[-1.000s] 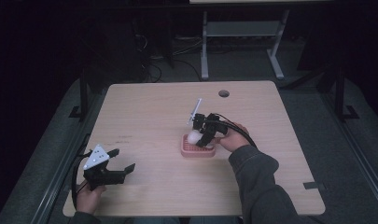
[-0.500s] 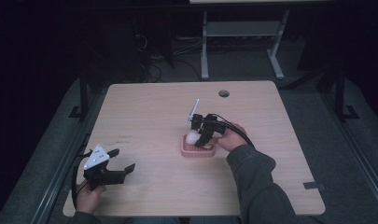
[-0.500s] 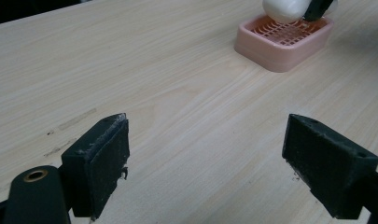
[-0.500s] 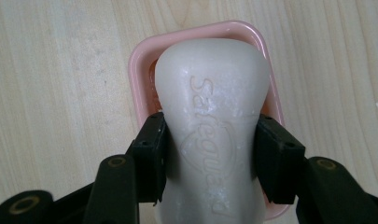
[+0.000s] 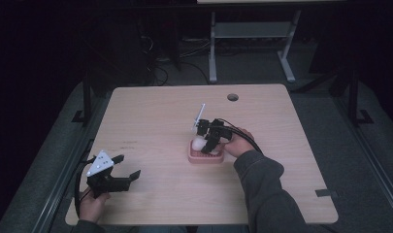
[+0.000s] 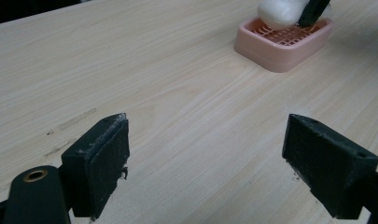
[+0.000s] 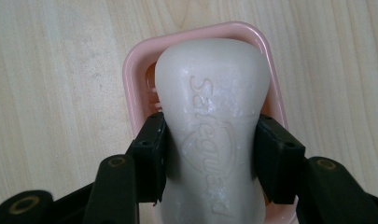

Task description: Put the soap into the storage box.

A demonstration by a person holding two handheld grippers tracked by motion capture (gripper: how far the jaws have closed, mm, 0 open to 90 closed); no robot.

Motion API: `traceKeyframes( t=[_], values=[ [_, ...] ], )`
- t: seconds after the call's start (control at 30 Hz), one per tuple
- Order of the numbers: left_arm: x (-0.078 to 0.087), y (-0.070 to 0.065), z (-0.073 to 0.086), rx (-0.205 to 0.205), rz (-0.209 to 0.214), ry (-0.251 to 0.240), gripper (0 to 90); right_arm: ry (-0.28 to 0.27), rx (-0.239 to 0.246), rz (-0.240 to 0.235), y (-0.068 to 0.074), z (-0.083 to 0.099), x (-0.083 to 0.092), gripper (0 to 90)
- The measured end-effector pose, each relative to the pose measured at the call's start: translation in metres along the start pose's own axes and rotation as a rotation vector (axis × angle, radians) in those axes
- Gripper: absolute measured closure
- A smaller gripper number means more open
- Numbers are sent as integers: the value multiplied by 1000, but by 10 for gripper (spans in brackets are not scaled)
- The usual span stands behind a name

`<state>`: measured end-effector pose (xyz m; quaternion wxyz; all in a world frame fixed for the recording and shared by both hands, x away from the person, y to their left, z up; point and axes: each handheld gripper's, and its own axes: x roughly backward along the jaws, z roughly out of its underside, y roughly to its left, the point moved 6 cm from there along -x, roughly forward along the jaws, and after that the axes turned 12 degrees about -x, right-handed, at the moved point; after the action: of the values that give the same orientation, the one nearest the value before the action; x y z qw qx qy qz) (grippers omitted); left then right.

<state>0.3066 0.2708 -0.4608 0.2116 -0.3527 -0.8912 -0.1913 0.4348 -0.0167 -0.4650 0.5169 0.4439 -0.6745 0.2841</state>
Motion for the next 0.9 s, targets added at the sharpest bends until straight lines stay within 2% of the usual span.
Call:
traceKeyframes(
  t=[0.5,0.9],
  values=[
    [0,0,0,-4,2,0,145,17,-5,-18,-2,0,-10,490],
    [-1,-1,0,-1,4,1,145,32,-12,-14,-3,0,-16,489]
  ],
)
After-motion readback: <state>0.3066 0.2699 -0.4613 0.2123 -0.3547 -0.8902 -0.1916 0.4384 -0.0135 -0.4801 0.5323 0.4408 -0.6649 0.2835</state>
